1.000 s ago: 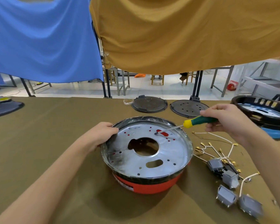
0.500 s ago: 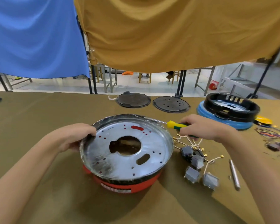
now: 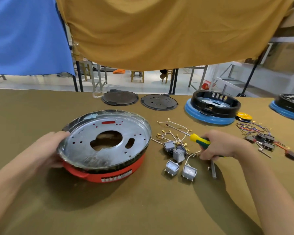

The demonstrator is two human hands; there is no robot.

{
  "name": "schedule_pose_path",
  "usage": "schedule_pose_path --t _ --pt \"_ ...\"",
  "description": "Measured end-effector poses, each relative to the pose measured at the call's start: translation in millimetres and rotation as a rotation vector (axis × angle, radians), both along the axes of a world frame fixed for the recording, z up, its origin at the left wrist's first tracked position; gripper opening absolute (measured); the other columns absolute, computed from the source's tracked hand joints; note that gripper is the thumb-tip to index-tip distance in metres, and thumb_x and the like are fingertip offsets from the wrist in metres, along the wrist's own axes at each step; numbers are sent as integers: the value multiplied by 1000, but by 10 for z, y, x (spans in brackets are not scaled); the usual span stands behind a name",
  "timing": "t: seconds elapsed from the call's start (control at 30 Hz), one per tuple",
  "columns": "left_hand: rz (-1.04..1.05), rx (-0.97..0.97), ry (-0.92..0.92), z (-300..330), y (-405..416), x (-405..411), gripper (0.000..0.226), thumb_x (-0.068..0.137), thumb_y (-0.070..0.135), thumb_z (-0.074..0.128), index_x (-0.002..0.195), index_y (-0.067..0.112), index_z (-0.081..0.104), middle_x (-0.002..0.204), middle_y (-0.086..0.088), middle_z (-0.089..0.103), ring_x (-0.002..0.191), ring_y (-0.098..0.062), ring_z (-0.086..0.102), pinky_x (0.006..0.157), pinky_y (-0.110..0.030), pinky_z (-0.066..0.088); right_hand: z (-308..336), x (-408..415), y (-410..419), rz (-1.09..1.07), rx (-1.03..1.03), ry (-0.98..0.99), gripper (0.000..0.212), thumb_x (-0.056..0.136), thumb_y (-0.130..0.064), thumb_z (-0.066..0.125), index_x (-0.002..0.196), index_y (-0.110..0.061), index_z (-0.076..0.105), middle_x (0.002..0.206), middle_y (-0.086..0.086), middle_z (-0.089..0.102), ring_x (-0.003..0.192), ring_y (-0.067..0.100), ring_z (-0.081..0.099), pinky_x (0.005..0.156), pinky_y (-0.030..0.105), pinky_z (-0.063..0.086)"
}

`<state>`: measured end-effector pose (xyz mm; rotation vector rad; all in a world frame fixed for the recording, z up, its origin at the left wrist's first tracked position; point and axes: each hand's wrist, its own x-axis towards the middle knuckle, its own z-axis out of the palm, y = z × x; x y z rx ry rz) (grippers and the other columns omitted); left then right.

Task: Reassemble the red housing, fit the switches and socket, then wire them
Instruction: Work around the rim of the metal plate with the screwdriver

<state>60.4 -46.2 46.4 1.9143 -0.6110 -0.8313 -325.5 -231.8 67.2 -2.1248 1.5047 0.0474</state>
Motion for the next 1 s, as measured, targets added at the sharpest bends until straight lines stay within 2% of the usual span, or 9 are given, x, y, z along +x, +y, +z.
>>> schedule_pose_path --t 0.1,0.13,0.2,0.23,0.37,0.5,0.6,0.73,1.0 --pt "36 -35 28 -38 -21 -24 18 92 15 49 89 6 64 70 -15 63 63 -31 56 40 -30 51 -52 40 -25 -30 -20 -7 26 77 -15 80 93 -11 60 83 9 67 65 16 65 59 22 51" --pt "29 -29 30 -49 -21 -10 17 90 13 48 88 5 64 68 -16 63 65 -32 55 44 -34 53 -77 62 -32 -45 -30 -19 26 77 -16 81 93 -11 60 85 9 67 66 17 66 60 23 52" --pt "-5 16 22 -68 -16 57 19 85 12 48 91 5 64 74 -17 62 72 -33 57 66 -44 56 -122 99 -39 -75 -58 -39 27 78 -14 81 94 -12 60 90 10 66 71 19 68 64 25 57" --pt "-25 47 9 -71 -6 92 20 83 13 49 92 6 65 76 -17 63 73 -32 58 72 -46 56 -139 116 -38 -80 -66 -54 27 78 -13 80 94 -12 60 92 11 66 73 20 68 64 25 58" --pt "-140 147 -34 -100 19 198 24 84 22 56 103 11 66 77 -12 73 66 -26 65 59 -36 56 -199 170 -36 -61 -79 -96 25 77 -6 78 92 -14 60 95 12 66 79 23 69 63 24 59" --pt "-180 111 -79 -98 14 169 18 91 35 58 103 23 64 76 -3 76 66 -21 70 58 -30 54 -221 201 -19 -72 -64 -139 25 78 -1 75 90 -15 59 95 12 65 80 24 68 57 22 57" --pt "-160 70 -66 -91 10 96 16 92 31 58 103 22 62 82 -7 76 73 -24 69 62 -32 55 -222 212 3 -61 -57 -155 20 81 -2 74 91 -10 59 95 15 64 79 24 65 53 19 54" --pt "-155 79 -60 -74 15 50 18 93 28 55 108 19 59 97 -13 71 78 -26 66 66 -35 55 -225 216 30 -67 -39 -186 21 81 1 72 93 -7 57 97 17 64 84 27 66 57 22 56" --pt "-144 113 -75 -63 -2 32 22 91 26 53 109 15 58 87 -10 67 67 -23 63 62 -31 52 -234 279 65 -63 -31 -253 22 79 3 74 92 -5 58 93 16 66 80 25 67 57 21 55"
